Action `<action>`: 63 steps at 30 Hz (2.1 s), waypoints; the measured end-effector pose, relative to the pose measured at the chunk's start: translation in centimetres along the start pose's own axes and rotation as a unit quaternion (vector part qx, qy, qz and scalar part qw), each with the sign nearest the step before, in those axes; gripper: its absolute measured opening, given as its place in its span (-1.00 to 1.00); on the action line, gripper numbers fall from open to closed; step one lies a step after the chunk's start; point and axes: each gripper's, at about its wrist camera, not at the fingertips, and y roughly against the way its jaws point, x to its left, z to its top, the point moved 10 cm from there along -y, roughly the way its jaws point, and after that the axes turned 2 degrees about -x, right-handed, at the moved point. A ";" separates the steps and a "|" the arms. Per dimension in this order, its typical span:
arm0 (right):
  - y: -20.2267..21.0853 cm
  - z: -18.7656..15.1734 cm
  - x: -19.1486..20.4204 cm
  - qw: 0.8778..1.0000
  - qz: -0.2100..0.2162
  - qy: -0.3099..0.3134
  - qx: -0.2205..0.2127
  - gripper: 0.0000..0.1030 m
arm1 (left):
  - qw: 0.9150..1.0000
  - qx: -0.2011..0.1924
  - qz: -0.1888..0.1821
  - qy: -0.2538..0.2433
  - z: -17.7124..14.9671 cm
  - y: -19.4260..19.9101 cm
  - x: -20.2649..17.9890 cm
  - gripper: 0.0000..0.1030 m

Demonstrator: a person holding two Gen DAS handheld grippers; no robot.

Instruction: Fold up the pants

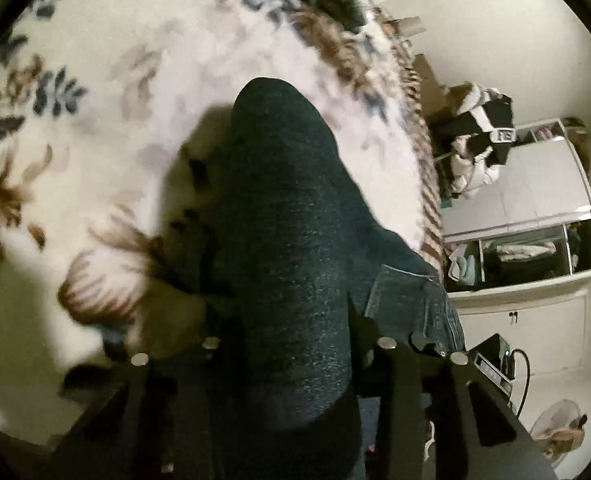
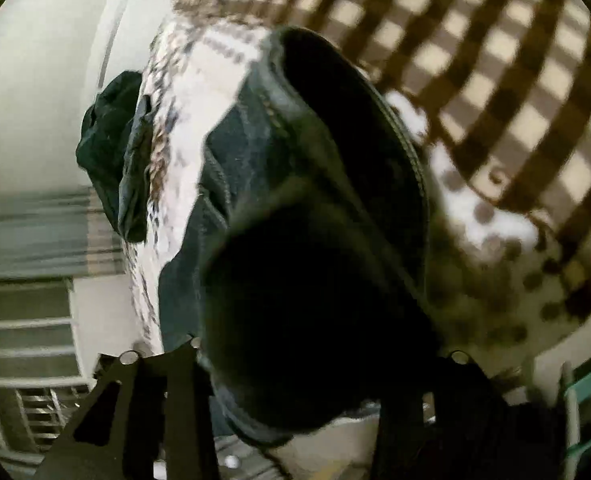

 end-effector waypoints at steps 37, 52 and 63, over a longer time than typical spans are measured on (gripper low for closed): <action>-17.4 25.7 43.7 0.987 0.107 0.103 -0.055 -0.30 | 0.993 -0.105 -0.052 -0.024 46.5 6.9 -2.5 -0.47; -31.0 28.6 38.7 0.994 0.017 0.108 0.017 0.33 | 1.000 -0.022 0.007 0.004 47.2 1.1 8.1 -0.22; -22.0 26.4 42.4 0.937 -0.175 0.289 -0.089 1.00 | 0.963 -0.087 0.216 -0.134 45.6 8.2 2.1 0.74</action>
